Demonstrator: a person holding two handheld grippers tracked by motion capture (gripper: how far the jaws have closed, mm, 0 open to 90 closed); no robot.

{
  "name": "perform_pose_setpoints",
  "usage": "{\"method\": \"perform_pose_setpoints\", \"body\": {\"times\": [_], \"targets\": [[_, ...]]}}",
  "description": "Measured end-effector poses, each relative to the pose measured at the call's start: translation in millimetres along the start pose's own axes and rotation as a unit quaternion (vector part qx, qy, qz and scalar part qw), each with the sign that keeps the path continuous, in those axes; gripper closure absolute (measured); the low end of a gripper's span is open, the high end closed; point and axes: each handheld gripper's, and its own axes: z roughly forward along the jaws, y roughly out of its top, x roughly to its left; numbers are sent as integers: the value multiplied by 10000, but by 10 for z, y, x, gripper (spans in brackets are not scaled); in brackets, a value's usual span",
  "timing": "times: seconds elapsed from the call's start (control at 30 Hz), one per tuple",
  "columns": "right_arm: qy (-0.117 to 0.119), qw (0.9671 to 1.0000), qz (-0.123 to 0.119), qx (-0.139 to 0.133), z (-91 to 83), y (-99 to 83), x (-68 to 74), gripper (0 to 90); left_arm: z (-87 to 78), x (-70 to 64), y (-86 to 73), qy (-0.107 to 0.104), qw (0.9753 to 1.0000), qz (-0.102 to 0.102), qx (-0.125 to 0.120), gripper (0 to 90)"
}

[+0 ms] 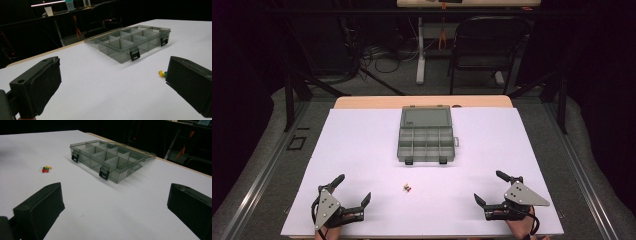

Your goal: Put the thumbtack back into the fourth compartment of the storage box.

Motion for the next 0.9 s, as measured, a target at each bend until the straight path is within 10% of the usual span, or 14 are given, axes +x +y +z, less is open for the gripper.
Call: {"method": "perform_pose_setpoints", "body": {"times": [0.9], "targets": [[340,9977,22,593,351,178,135,0,8,-1,-2,-24,10000,2,52,0]]}}
